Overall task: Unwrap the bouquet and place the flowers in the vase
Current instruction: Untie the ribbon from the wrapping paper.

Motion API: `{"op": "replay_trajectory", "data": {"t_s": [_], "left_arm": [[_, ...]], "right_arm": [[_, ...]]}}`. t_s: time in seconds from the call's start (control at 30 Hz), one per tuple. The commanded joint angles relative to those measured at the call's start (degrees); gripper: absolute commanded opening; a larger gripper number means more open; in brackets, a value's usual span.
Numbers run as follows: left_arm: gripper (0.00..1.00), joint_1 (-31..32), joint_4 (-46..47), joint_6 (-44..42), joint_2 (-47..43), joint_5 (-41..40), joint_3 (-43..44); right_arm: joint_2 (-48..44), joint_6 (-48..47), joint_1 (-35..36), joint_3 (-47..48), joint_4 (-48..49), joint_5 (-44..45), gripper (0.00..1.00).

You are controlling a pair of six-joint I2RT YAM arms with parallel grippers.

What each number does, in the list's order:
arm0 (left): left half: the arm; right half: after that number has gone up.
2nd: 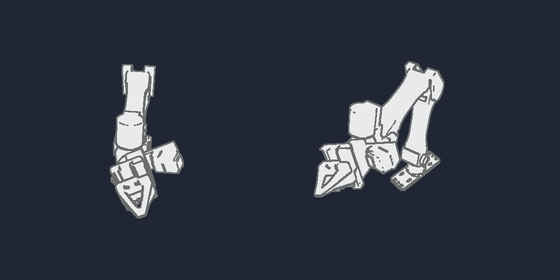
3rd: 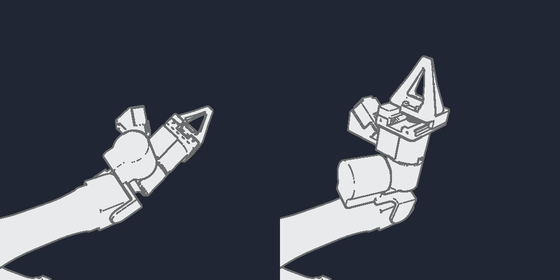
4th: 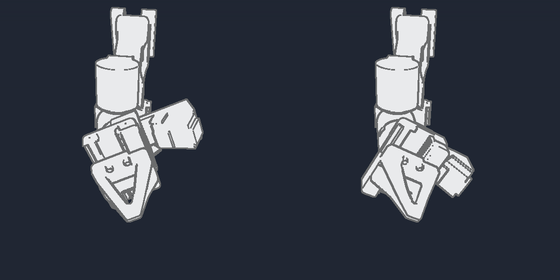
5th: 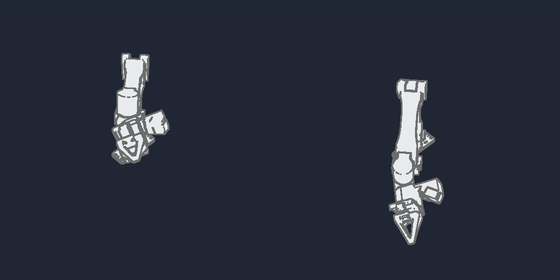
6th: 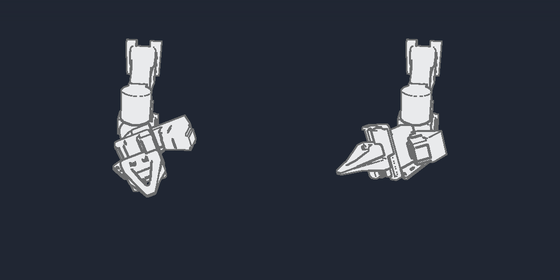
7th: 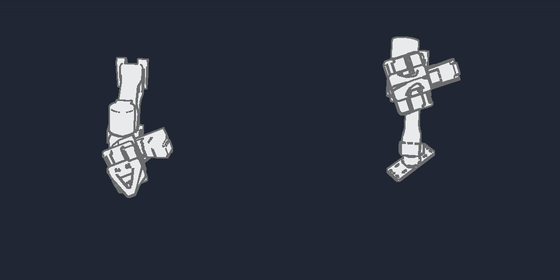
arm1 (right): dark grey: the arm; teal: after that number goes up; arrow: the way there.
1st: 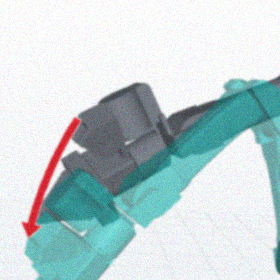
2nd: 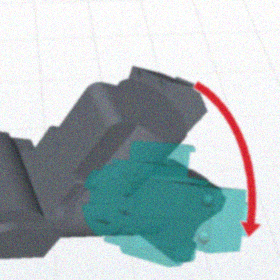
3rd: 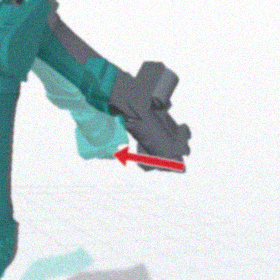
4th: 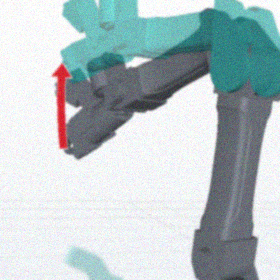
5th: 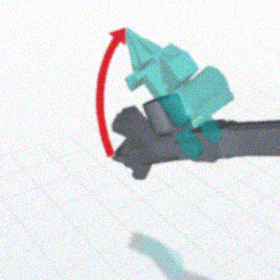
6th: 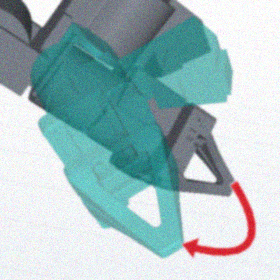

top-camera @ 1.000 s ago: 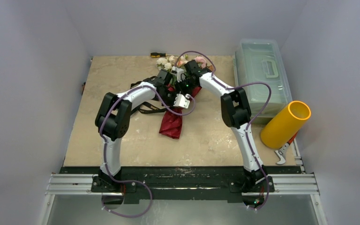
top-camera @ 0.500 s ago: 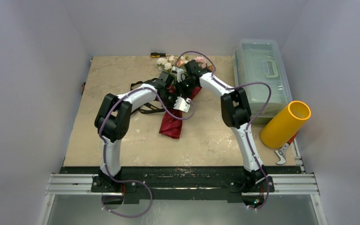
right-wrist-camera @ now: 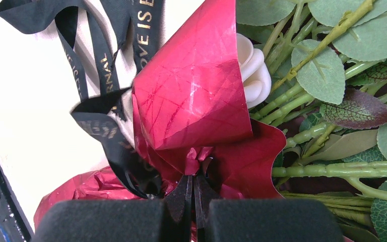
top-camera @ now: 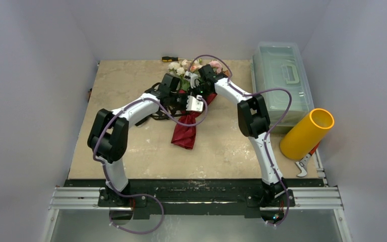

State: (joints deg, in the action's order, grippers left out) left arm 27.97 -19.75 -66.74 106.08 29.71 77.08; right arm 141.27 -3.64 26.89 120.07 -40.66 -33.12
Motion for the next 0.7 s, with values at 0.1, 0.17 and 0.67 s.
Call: {"op": "replay_trajectory", "data": {"t_s": [0.1,0.17,0.67], "left_arm": [[0.0,-4.14,-0.32,8.41,-4.7,5.52,0.19],[0.0,-5.19,-0.07,10.91,-4.74,5.63,-0.25],[0.18,-2.74,1.57,9.9,3.22,2.75,0.79]], "right_arm": [[4.63,-3.39,-1.39,-2.21,-3.27,9.92,0.0],[4.54,-3.54,-1.4,-2.28,-3.26,9.49,0.0],[4.1,-3.35,-1.4,-3.1,-2.84,8.87,0.0]]}}
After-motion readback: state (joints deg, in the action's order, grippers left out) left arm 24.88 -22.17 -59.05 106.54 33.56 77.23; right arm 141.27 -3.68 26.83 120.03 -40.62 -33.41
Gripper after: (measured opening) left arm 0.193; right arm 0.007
